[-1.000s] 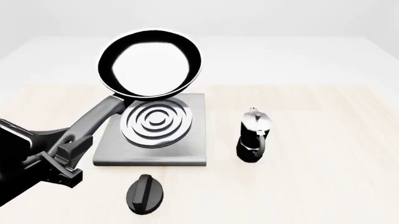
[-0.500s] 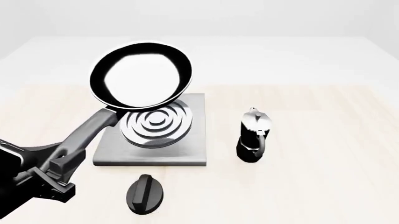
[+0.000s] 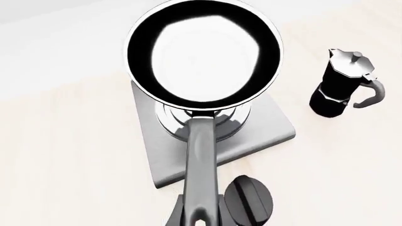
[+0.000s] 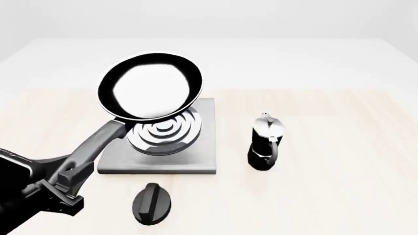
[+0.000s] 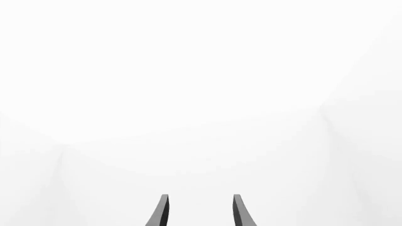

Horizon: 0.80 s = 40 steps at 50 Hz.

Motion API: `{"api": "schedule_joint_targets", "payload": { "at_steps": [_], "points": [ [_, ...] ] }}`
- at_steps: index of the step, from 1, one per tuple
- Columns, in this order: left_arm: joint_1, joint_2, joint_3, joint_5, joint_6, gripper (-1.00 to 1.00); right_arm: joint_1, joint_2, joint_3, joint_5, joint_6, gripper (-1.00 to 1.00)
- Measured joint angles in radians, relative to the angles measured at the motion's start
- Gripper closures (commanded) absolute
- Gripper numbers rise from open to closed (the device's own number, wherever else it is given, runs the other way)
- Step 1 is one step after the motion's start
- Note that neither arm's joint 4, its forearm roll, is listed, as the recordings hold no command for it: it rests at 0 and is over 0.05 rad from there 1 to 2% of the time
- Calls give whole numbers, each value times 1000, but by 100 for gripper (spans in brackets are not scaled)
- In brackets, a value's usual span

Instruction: Put the frying pan on the stove.

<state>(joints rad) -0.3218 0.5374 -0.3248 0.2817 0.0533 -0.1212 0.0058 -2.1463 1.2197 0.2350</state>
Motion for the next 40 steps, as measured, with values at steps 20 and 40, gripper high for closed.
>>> {"api": "schedule_joint_targets", "payload": {
  "at_steps": [20, 40],
  "points": [
    [-9, 56, 27, -61, -15, 100, 1, -5, 9, 0, -3, -100],
    [-5, 79, 53, -90, -27, 100, 2, -6, 12, 0, -6, -100]
  ]
}}
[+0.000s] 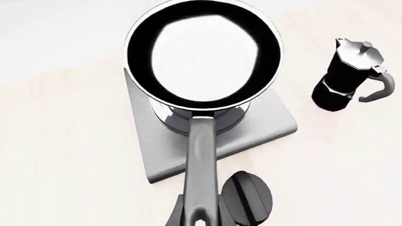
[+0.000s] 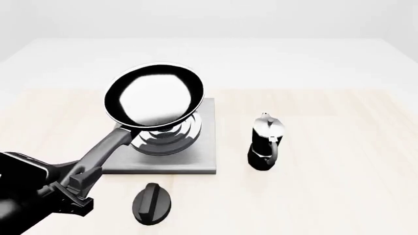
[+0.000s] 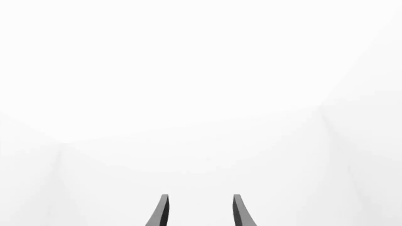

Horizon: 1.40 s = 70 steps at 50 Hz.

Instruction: Put the frying pan on the stove.

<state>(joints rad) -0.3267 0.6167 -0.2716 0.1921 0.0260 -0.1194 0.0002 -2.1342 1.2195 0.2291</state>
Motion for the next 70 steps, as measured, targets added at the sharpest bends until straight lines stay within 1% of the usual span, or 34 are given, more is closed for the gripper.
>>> {"api": "schedule_joint_targets", "payload": {
  "at_steps": [38, 70],
  "points": [
    [-7, 55, 57, -76, -32, 100, -8, 0, 0, 0, 6, -100],
    [-1, 115, 100, -152, -34, 100, -6, 0, 0, 0, 3, -100]
  ]
}}
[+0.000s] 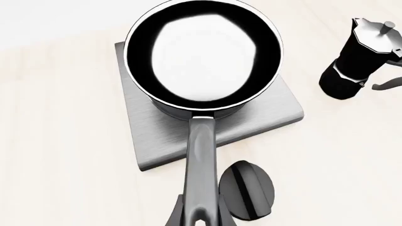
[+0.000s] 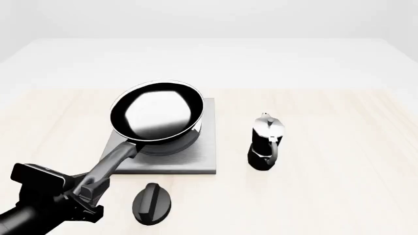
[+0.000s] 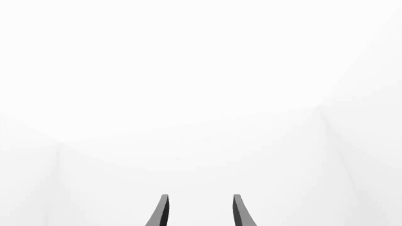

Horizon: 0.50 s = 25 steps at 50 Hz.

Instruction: Put the frying pan on the stove.

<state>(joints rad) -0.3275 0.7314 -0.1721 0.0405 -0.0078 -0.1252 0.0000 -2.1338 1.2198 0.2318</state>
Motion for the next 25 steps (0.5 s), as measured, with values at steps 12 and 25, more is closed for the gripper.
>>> {"api": "schedule_joint_targets", "payload": {
  "at_steps": [12, 25],
  "points": [
    [4, 17, 14, -25, -1, 100, -1, 0, -1, 0, 1, -100],
    [12, 47, 19, -58, 1, 100, -4, 0, -3, 0, 3, -100]
  ]
}}
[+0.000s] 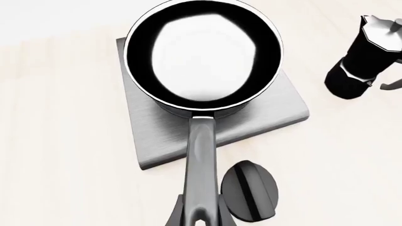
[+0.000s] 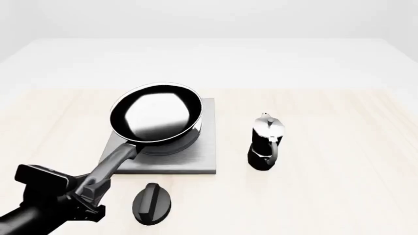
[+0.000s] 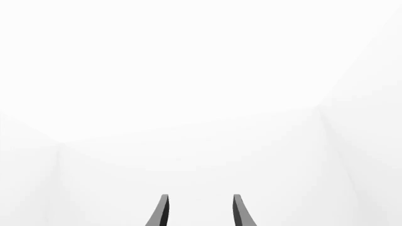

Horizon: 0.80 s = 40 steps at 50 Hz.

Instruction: Put the frying pan on the stove.

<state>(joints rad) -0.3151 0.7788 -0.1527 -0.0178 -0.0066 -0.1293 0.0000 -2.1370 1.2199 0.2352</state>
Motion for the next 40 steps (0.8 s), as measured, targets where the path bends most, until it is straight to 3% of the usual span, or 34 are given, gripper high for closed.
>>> {"api": "schedule_joint_targets", "payload": {
  "at_steps": [40],
  "points": [
    [-1, 108, 39, -117, -1, 100, -2, 0, 1, 0, 3, -100]
  ]
}}
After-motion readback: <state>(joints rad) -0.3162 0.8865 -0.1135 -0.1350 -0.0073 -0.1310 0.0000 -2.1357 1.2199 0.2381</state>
